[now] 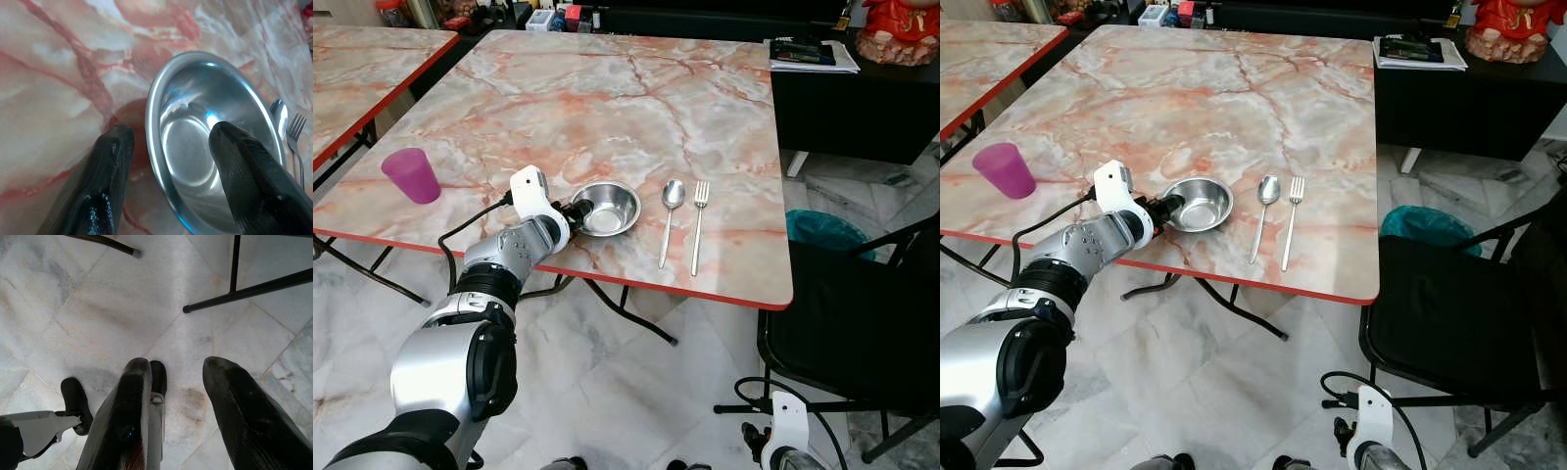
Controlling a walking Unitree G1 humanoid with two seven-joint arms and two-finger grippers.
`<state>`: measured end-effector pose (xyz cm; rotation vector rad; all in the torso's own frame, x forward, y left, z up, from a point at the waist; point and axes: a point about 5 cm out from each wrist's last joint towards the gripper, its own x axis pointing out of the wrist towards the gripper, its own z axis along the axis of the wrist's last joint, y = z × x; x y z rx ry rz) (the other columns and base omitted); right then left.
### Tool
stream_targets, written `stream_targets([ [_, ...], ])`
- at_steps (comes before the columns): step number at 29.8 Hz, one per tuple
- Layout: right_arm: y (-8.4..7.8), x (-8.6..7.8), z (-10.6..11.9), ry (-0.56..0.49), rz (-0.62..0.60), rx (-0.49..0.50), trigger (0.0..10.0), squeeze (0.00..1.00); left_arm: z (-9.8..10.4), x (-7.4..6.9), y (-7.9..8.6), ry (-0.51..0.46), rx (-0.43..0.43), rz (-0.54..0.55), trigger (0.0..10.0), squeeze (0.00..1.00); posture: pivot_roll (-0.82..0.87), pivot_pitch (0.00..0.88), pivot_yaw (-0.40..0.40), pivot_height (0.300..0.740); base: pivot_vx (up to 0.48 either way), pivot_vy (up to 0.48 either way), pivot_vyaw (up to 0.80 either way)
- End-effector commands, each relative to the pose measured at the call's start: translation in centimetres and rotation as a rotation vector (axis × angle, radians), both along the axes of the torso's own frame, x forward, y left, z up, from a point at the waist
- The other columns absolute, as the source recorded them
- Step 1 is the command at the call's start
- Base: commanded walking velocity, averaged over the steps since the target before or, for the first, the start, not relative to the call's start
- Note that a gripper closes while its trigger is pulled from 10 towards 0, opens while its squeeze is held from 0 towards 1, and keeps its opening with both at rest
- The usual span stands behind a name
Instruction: Setting the table
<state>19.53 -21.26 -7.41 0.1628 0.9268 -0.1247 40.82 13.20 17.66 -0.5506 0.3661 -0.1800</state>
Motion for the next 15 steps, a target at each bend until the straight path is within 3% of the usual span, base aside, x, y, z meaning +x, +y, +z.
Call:
stream_targets([
  [1, 0.01, -0.37, -0.20, 0.009, -0.016, 0.004, 10.0, 0.00, 0.46, 0.20, -0.32, -0.002, -0.008, 0.006, 10.0, 0.00, -0.02, 0.150, 0.036, 0.736, 0.000, 0.000, 0.00],
  [7, 0.04, -0.43, -0.23, 0.011, -0.012, 0.004, 10.0, 0.00, 0.20, 0.20, -0.12, 0.009, 0.008, 0.018, 9.9, 0.00, -0.02, 0.143, 0.038, 0.736, 0.000, 0.000, 0.00],
  [8, 0.05, -0.44, -0.24, 0.011, -0.012, 0.005, 10.0, 0.00, 0.11, 0.18, -0.13, 0.011, 0.009, 0.019, 9.0, 0.00, -0.02, 0.143, 0.038, 0.736, 0.000, 0.000, 0.00],
  [9, 0.06, -0.45, -0.25, 0.011, -0.012, 0.005, 10.0, 0.00, 0.06, 0.16, -0.14, 0.012, 0.009, 0.019, 9.0, 0.00, -0.02, 0.139, 0.040, 0.736, 0.000, 0.000, 0.00],
  [10, 0.07, -0.48, -0.26, 0.012, -0.012, 0.005, 10.0, 0.00, -0.08, 0.13, -0.19, 0.013, 0.010, 0.019, 5.8, 0.00, -0.02, 0.136, 0.038, 0.736, 0.000, 0.000, 0.00],
  [11, 0.07, -0.49, -0.27, 0.012, -0.013, 0.005, 10.0, 0.00, -0.12, 0.12, -0.21, 0.013, 0.011, 0.019, 3.5, 0.00, -0.02, 0.136, 0.038, 0.736, 0.000, 0.000, 0.00],
  [12, 0.08, -0.50, -0.28, 0.012, -0.012, 0.005, 10.0, 0.00, -0.19, 0.11, -0.24, 0.014, 0.012, 0.018, 0.2, 0.00, -0.02, 0.136, 0.038, 0.736, 0.000, 0.000, 0.00],
  [15, 0.11, -0.55, -0.31, 0.013, -0.012, 0.006, 10.0, 0.00, -0.29, 0.09, -0.26, 0.017, 0.010, 0.020, 0.0, 0.00, -0.02, 0.127, 0.038, 0.736, 0.000, 0.000, 0.00],
])
